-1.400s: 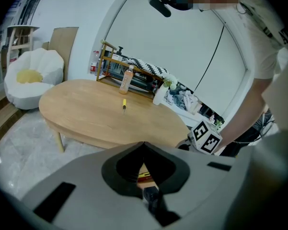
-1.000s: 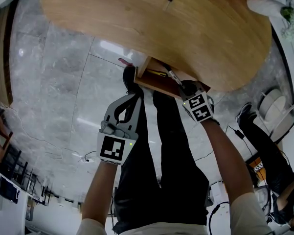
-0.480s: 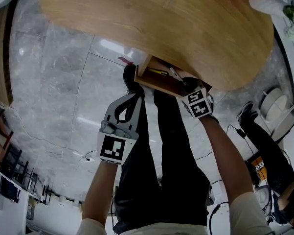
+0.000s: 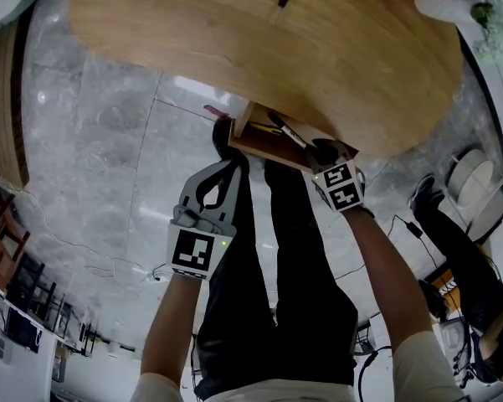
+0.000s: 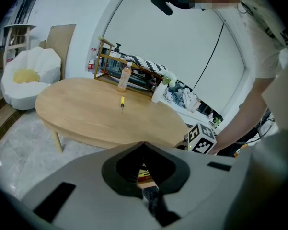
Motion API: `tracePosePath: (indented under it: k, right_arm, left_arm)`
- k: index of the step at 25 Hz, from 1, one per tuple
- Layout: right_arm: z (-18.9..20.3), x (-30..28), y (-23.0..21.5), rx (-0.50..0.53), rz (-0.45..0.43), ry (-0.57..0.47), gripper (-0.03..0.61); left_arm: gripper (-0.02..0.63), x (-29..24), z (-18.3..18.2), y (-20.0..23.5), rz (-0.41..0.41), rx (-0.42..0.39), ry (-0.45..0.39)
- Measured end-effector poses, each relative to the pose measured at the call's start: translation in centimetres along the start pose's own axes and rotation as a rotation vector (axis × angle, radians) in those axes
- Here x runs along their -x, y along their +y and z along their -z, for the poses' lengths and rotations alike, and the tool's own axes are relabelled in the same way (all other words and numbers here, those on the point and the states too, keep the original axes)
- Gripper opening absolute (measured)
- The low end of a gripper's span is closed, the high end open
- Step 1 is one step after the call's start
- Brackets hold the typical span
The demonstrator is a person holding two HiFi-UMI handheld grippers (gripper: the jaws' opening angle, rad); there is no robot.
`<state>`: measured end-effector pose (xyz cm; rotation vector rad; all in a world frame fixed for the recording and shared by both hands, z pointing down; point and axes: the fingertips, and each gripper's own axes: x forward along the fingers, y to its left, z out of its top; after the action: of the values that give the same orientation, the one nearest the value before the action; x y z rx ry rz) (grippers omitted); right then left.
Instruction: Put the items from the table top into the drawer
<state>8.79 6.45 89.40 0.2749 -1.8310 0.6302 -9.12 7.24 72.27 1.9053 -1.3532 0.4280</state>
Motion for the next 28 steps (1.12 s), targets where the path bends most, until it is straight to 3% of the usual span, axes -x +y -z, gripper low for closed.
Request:
tracePosePath:
  k: [18,28]
  right_arm:
    - [-4.4,7.8,-2.1,-0.107,0.021,-0.216,0.025]
    - [-5.9,11.2,-1.7,-0.138,-0.06,-0.338,0.02]
  left_arm:
    - [0.021,-3.7,-7.9,-1.5,0.038,-0.128,-0.022]
    - [0.023,-8.2,-10.2,0.9,0.013,-0.11,0.002]
